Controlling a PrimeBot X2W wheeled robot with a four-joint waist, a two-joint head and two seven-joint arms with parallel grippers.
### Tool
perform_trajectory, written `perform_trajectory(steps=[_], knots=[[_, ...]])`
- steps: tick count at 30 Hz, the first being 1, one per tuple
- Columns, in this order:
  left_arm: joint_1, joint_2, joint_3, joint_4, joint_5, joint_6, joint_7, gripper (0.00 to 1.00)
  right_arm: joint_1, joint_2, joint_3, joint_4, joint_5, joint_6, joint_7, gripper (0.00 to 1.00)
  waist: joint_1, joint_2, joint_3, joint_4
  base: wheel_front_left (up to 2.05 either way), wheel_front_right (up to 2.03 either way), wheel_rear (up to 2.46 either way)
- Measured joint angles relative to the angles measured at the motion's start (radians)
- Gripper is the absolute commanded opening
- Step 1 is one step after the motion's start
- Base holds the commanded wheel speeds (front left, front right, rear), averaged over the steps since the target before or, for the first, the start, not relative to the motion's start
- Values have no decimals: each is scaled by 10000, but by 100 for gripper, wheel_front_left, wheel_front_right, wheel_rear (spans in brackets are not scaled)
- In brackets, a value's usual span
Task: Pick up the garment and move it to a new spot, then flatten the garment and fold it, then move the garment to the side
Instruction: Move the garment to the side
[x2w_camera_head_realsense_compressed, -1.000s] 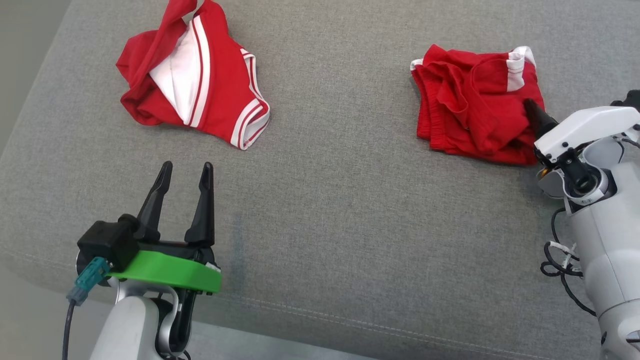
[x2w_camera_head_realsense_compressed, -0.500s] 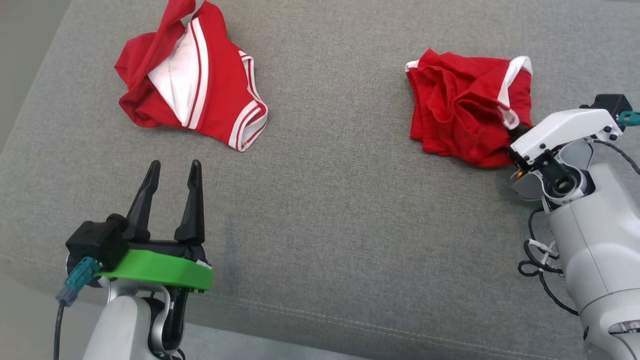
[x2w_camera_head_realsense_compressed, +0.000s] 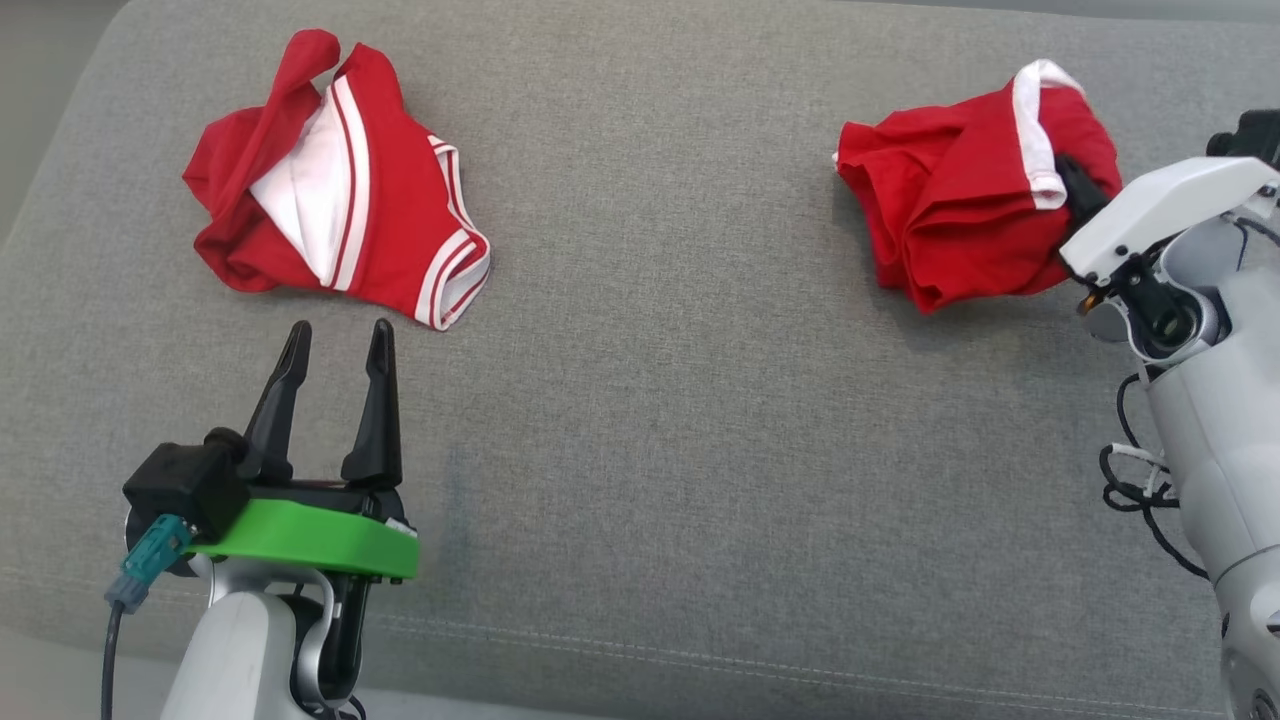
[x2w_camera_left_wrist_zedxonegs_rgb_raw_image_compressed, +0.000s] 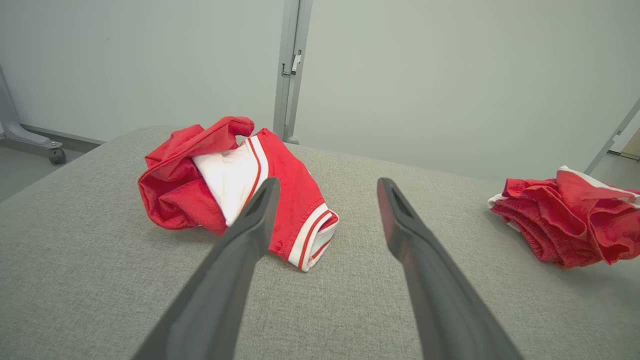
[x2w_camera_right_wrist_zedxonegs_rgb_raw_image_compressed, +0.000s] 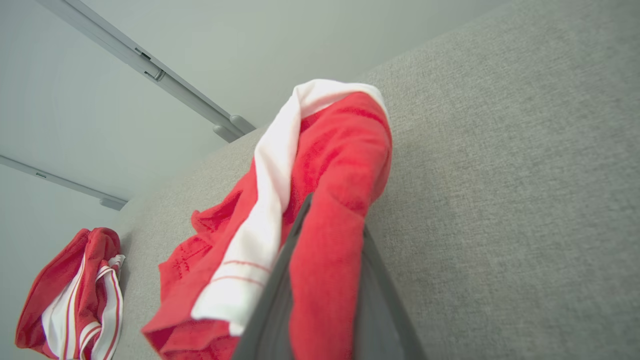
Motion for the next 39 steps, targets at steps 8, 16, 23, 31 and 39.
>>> perform_trajectory(steps=[8,16,23,31,39], knots=[[9,0,-130,8,4,0,0,100,-782,-920,1145,-226,-1421,59,-268,0,0,0,-180,-420,0,0,0],[20,2,-270,94,4,0,0,100,-1159,-947,1925,-376,-2165,151,-270,0,0,0,-356,-612,0,0,0],[37,2,-336,92,4,0,0,100,-1159,-619,1551,-242,-1570,228,-259,0,0,0,-391,-655,0,0,0],[105,6,-326,8,4,0,0,100,-1260,65,765,-318,-184,234,-305,0,0,0,-155,-724,0,0,0],[100,88,-451,-123,4,0,0,100,-1801,199,807,-606,-23,261,-449,0,0,0,269,-779,0,0,0]])
